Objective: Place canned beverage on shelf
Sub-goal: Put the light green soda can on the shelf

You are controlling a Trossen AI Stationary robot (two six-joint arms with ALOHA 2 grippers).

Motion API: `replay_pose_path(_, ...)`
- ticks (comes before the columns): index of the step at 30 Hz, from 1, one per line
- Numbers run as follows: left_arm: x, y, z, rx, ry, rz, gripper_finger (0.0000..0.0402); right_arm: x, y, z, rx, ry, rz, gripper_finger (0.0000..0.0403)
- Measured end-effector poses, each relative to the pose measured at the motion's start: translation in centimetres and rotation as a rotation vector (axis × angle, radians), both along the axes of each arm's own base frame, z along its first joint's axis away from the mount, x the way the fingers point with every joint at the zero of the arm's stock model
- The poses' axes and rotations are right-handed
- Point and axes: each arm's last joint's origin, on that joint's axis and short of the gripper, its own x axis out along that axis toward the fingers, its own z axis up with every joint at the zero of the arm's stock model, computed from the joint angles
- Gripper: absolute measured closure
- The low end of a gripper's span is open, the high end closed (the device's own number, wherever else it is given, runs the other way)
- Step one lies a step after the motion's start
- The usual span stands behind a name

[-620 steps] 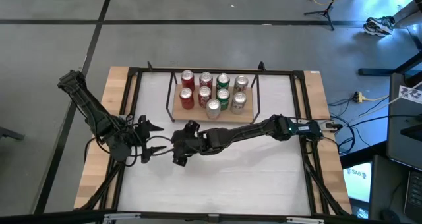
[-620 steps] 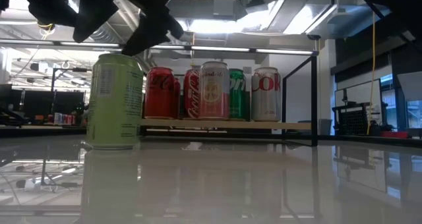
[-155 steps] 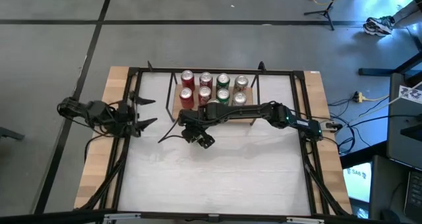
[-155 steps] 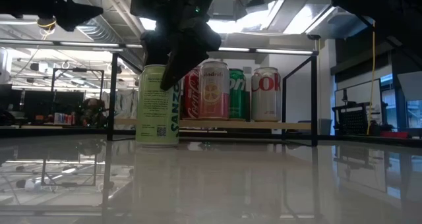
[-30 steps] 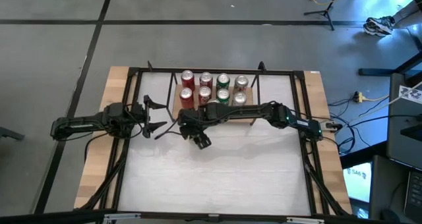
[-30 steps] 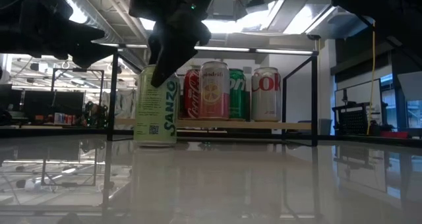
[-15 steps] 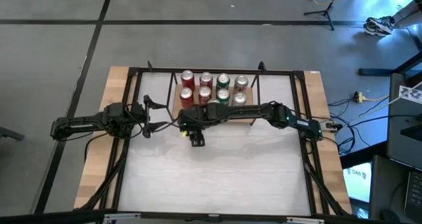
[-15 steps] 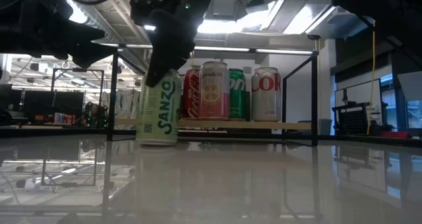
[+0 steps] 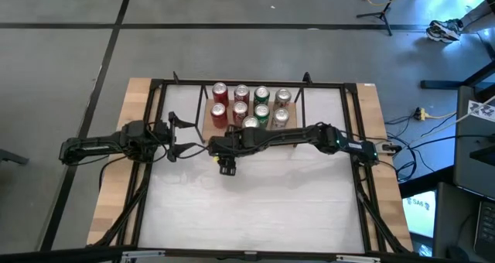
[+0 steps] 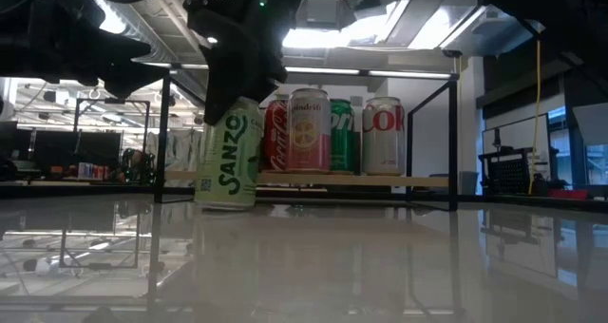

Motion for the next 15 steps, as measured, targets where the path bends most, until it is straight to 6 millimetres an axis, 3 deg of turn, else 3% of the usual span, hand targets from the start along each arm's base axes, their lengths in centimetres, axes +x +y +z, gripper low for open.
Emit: replay_pose_path(15, 0.00, 0.00, 0.00, 0.000, 0.000, 0.000, 0.0051, 0.02, 0.25, 0.01, 0.029, -0.009, -0.024, 0.0104)
